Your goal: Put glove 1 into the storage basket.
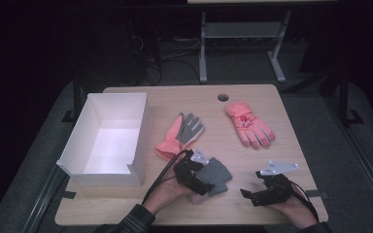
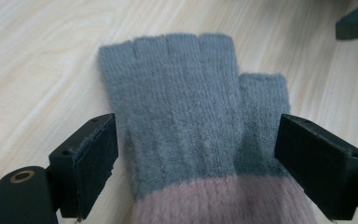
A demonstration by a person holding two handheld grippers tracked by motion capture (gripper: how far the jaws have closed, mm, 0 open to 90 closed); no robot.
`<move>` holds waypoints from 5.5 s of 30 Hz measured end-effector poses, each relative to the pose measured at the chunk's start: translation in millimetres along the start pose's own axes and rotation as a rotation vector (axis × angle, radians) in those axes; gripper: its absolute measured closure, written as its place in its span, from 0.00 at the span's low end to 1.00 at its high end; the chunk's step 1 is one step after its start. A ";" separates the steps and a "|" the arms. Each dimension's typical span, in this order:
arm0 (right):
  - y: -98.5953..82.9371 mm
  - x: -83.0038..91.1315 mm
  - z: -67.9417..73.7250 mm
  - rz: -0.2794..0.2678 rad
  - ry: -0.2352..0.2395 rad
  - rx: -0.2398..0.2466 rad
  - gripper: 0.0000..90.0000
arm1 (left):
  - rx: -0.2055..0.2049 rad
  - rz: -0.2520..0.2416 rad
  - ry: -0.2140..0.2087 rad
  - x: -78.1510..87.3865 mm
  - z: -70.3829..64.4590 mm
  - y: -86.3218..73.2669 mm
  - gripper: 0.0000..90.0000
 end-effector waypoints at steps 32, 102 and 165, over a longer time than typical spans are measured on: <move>0.5 -2.3 -4.4 0.003 -0.055 -0.015 0.12 | 0.035 0.029 -0.107 -10.3 -0.3 -6.4 0.55; -0.8 -1.9 -7.3 -0.011 -0.070 -0.004 0.12 | 0.184 -0.111 0.047 180.7 60.4 31.0 0.69; -2.7 -5.6 -9.0 0.009 -0.076 -0.001 0.12 | 0.606 0.031 0.445 162.4 202.8 -140.5 0.67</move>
Point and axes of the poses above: each handheld gripper's, and its own axes: x roughly backward along the jaws, y roughly out of its top, z roughly to its left, the point moved 3 cm from there along -x, roughly forward along the jaws, and after that the axes turned 2 degrees about z, right-handed, at the moved point
